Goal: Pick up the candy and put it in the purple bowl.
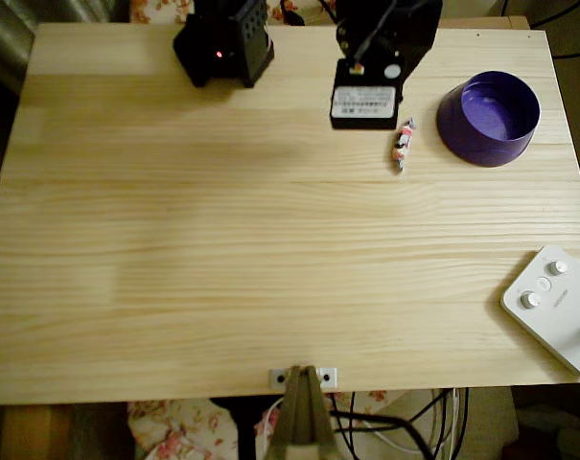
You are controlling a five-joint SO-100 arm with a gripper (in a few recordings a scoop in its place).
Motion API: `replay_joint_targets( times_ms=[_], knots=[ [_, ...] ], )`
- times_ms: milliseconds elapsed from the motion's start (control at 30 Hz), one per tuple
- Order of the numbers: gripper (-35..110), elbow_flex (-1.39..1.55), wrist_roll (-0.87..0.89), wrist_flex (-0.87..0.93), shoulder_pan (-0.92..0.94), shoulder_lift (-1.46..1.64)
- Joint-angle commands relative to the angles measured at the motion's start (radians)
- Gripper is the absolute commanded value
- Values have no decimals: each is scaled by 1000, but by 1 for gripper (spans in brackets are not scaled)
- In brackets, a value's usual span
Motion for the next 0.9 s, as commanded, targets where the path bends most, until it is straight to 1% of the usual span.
replay_joint_targets(
  times_ms=[0,167,367,500,600,700,867],
  knots=[
    [5,-17,44,15,-25,31],
    [5,-15,74,18,-41,20],
    [6,-46,160,11,-72,-58],
    [7,-129,206,28,-80,-160],
    [7,-178,207,28,-63,-212],
    [11,-242,209,28,-52,-268],
    [11,-367,213,28,-60,-379]
  ],
)
